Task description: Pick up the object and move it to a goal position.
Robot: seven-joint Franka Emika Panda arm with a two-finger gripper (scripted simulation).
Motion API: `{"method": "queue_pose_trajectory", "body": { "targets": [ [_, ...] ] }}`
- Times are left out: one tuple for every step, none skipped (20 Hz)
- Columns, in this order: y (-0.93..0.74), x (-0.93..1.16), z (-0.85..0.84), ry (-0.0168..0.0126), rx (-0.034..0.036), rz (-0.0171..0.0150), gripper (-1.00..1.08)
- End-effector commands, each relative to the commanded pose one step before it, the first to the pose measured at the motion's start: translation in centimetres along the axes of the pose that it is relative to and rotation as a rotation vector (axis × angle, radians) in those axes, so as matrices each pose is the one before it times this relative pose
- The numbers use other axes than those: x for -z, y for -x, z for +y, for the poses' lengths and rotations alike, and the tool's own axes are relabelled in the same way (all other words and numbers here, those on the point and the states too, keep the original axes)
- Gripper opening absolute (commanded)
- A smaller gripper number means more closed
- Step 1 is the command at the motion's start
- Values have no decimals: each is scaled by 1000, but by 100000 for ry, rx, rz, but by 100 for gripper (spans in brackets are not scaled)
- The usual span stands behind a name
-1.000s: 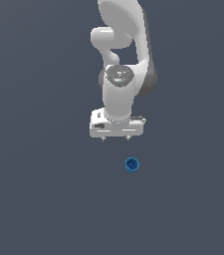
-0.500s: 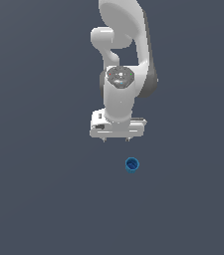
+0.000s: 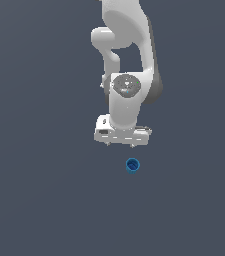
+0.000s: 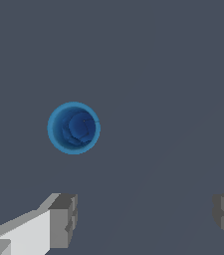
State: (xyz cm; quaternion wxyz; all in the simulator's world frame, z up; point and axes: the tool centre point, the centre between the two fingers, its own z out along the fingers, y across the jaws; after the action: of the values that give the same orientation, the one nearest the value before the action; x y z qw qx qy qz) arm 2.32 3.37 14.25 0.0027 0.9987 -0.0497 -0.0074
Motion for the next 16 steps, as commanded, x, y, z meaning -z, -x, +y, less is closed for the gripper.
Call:
{"method": "queue_pose_trajectory", "body": {
  "targets": [
    [-563, -495, -639, -112, -5048, 116, 100],
    [-236, -224, -297, -50, -2281, 61, 100],
    [-232, -234, -312, -50, -2348, 63, 100],
    [-220, -237, -320, -49, -2345, 63, 100],
    [-207, -240, -326, -49, -2342, 63, 100],
    [-195, -243, -332, -48, -2338, 63, 100],
    [-182, -246, -338, -47, -2335, 63, 100],
    [-169, -249, -343, -46, -2331, 63, 100],
    [-156, -252, -348, -46, -2328, 63, 100],
    [-141, -253, -350, -45, -2307, 63, 100],
    [-122, -244, -337, -43, -2200, 60, 100],
    [-104, -233, -322, -40, -2078, 57, 100],
    [-88, -222, -306, -38, -1956, 54, 100],
    [-73, -210, -288, -35, -1836, 51, 100],
    [-60, -198, -272, -33, -1714, 48, 100],
    [-49, -186, -254, -31, -1594, 45, 100]
  ]
}}
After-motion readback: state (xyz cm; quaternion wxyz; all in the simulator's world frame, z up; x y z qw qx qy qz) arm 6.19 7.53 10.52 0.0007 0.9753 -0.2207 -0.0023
